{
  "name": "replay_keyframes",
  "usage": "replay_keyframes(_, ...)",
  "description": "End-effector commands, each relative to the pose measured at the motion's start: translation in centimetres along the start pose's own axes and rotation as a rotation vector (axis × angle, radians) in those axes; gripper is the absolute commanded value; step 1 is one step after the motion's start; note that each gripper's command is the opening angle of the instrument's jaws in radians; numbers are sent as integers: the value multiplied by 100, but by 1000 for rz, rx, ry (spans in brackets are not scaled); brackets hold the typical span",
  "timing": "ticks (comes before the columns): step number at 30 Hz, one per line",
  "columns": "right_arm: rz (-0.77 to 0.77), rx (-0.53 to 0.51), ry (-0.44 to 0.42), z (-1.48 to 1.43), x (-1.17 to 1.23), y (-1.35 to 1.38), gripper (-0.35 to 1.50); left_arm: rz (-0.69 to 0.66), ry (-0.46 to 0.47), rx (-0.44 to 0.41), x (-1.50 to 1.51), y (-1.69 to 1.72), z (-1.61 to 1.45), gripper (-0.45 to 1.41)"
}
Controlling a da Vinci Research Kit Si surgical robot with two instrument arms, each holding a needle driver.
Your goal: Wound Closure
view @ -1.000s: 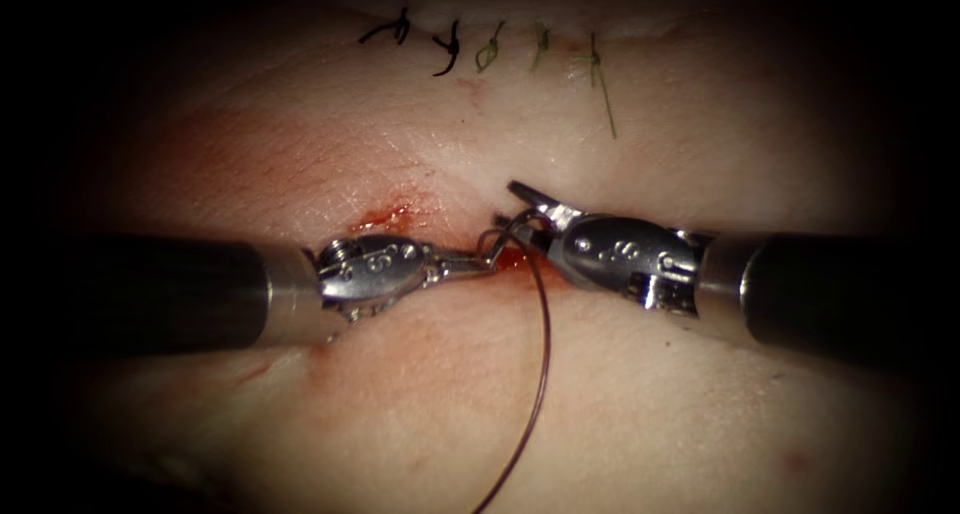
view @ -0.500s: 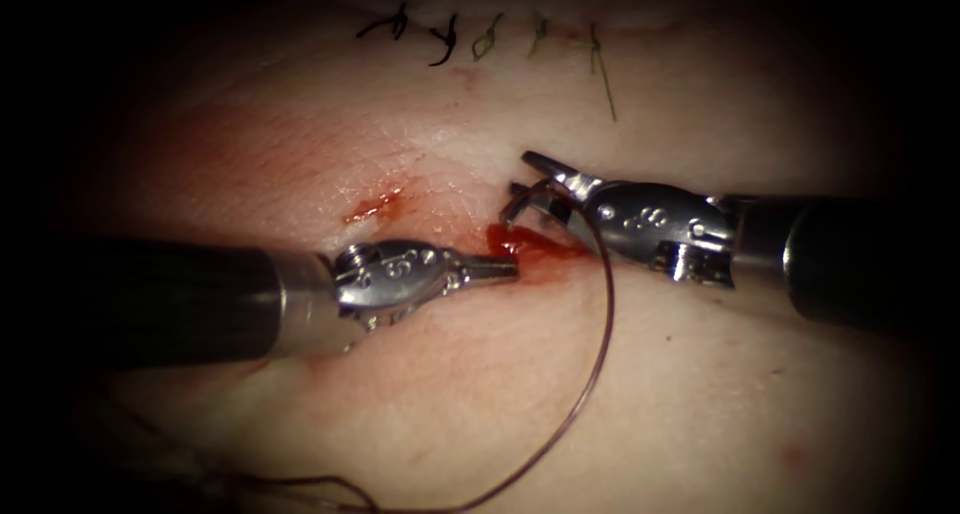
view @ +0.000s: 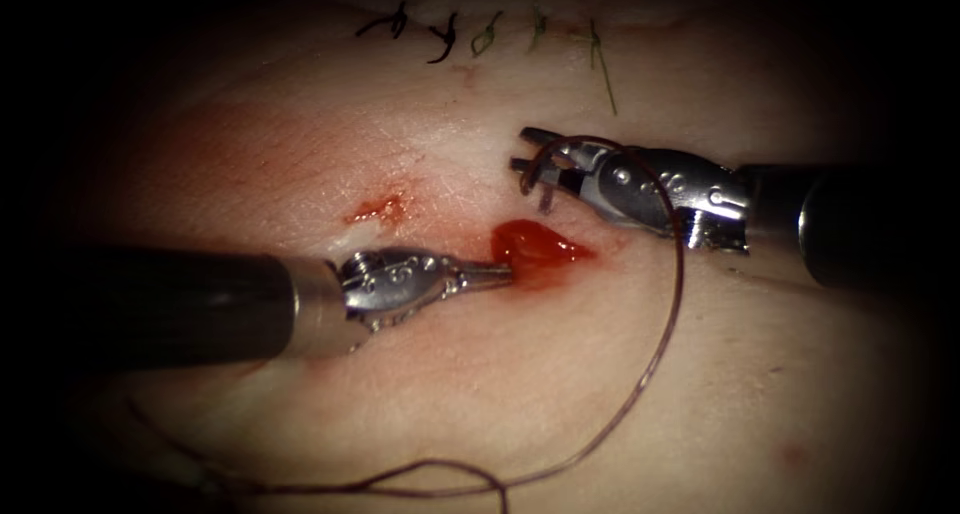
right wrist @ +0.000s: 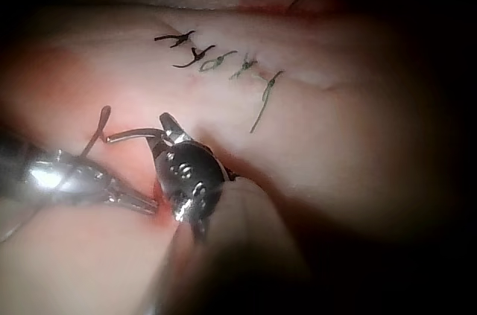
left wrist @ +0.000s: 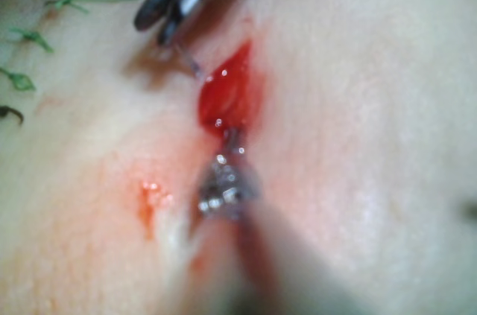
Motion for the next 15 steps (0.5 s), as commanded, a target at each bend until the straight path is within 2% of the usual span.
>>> replay_keyframes(1, 19, 6, 8, 9, -3, -4, -35, -1, -3, -3, -7, 1, 10, -10)
replay_keyframes(6, 82, 17, 37, 9, -4, -1, -35, -2, -4, -6, -11, 1, 14, -8)
replay_keyframes(15, 181, 2, 35, 11, -6, 7, -35, -3, -4, -14, -7, 0, 9, -8)
